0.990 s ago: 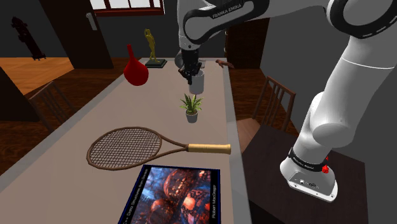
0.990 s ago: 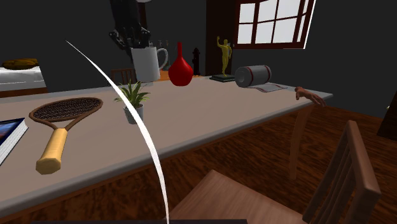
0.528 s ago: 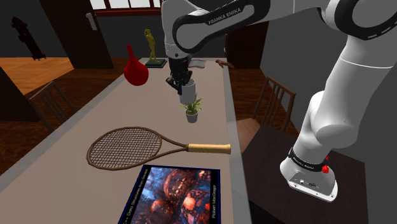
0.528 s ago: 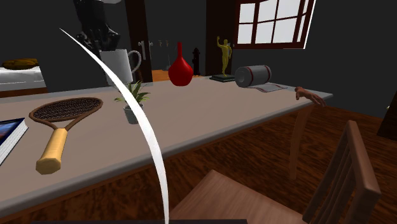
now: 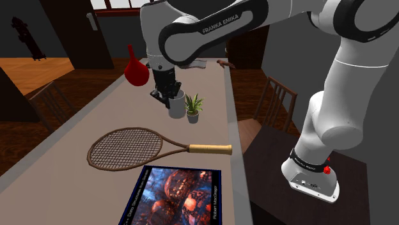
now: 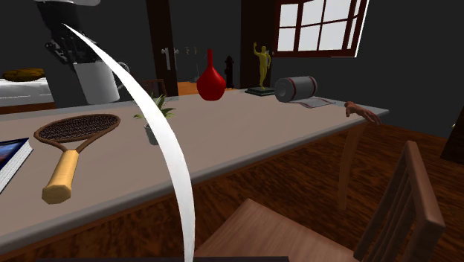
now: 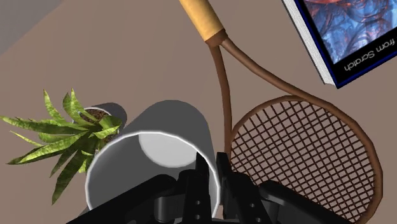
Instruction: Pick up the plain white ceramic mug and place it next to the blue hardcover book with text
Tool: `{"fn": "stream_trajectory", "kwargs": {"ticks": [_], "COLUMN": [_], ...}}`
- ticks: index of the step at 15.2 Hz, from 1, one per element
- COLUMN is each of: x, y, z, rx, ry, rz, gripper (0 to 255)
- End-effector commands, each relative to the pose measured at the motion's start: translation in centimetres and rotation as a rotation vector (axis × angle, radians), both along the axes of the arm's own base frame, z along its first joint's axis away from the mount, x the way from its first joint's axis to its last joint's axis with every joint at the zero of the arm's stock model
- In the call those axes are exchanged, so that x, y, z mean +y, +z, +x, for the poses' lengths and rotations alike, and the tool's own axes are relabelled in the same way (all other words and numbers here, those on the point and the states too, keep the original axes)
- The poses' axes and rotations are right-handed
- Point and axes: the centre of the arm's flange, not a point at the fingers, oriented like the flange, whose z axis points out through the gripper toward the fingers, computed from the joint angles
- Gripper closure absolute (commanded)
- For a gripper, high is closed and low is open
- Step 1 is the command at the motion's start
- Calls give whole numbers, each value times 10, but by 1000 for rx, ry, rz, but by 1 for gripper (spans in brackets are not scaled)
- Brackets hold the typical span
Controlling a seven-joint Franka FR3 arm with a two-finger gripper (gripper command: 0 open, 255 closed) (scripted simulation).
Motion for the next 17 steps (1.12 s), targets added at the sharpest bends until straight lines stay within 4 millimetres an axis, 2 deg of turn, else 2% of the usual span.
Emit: {"fn": "stream_trajectory", "kwargs": {"ticks": [1, 17], "x": [31, 239], "y": [-3, -21], "z": [-1, -34], "rx": [0, 0], "ry": [-2, -2], "rz": [1, 1], "gripper": [255, 255]}}
